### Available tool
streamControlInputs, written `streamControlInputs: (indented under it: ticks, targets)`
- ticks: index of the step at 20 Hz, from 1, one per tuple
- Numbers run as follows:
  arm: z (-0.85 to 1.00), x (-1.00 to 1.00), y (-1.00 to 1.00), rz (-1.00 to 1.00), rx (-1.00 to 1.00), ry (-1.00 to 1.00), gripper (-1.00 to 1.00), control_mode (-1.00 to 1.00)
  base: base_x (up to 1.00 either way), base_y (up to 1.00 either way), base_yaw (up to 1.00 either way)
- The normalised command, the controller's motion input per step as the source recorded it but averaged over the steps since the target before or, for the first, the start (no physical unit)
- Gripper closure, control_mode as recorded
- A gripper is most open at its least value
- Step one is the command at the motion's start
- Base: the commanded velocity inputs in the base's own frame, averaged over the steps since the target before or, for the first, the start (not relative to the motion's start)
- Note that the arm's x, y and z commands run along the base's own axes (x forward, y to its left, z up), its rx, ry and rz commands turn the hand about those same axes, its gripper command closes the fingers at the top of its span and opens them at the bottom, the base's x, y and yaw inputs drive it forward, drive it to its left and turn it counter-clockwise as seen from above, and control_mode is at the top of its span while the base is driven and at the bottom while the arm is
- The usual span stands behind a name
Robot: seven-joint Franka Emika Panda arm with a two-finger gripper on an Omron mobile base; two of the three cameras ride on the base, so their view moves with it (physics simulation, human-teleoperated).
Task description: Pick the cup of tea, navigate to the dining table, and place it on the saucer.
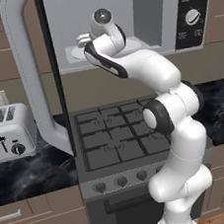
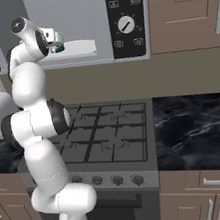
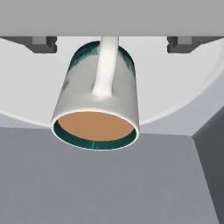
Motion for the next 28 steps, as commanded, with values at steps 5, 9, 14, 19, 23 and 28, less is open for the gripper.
streamControlInputs:
  ticks: [5, 9, 14, 19, 23, 28]
  targets:
    - [-0.14, 0.06, 0.00, -0.03, 0.00, 0.01, -1.00, -1.00, 0.00, 0.00, 0.00]
    - [-0.19, 0.05, 0.00, -0.03, 0.00, 0.00, -1.00, -1.00, 0.00, 0.00, 0.00]
    - [-0.04, 0.05, 0.00, -0.02, 0.00, 0.00, -1.00, -1.00, 0.00, 0.00, 0.00]
    - [0.00, 0.00, 0.00, 0.00, 0.00, 0.00, -1.00, -1.00, 0.00, 0.00, 0.00]
    - [0.00, 0.05, 0.00, 0.00, 0.00, 0.00, -1.00, -1.00, 0.00, 0.00, 0.00]
    - [0.00, 0.22, 0.00, 0.00, 0.00, 0.00, -1.00, -1.00, 0.00, 0.00, 0.00]
